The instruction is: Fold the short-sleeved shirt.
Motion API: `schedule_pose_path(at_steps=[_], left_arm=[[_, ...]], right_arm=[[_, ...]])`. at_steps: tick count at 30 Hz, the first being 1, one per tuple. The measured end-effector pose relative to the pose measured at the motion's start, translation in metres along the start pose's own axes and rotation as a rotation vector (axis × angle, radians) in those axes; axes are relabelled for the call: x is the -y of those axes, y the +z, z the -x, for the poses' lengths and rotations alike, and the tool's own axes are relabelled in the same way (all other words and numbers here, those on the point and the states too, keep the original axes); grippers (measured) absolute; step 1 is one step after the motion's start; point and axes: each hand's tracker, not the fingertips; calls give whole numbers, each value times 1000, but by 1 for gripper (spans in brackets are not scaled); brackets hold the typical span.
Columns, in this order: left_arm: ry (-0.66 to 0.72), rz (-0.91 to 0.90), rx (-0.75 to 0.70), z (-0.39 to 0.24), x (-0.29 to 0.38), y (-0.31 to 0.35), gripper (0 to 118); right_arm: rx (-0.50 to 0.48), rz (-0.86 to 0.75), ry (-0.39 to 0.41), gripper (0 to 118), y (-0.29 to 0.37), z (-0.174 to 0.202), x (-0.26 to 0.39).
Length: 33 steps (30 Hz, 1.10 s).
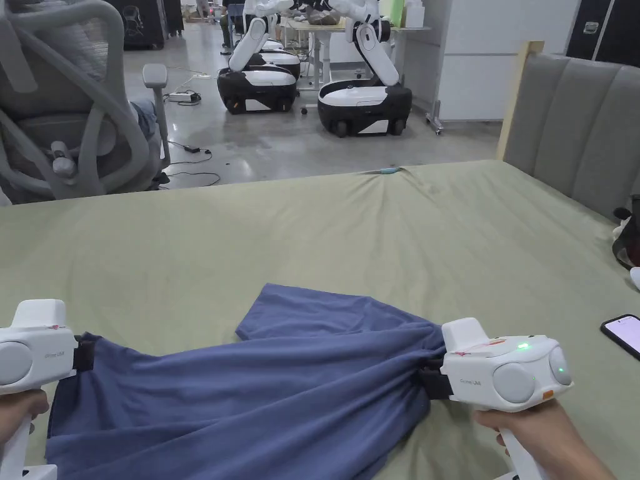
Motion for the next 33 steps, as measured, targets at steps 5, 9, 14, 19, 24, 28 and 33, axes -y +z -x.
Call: schedule_pose_path(at_steps=[5, 9, 14, 19, 24, 28, 33], left_arm=[[12, -7, 0, 1, 2, -3, 1], [29, -53, 13, 3, -1, 6, 1], [71, -154, 44, 6, -14, 35, 1], [97, -281, 55, 15, -47, 70, 1], [111, -438, 30, 23, -87, 122, 1], [126, -508, 15, 39, -120, 153, 1], [100, -585, -16, 51, -165, 180, 1]], right_arm=[[35, -18, 52, 6, 6, 7, 0], [21, -120, -22, 6, 27, 9, -4], [-28, -325, -69, 5, 54, 12, -26], [-44, -492, -55, 5, 82, 28, -72], [-39, -604, -61, 5, 107, 34, -120], [14, -672, -41, 5, 115, 28, -164], [53, -737, -32, 5, 154, 35, -223]])
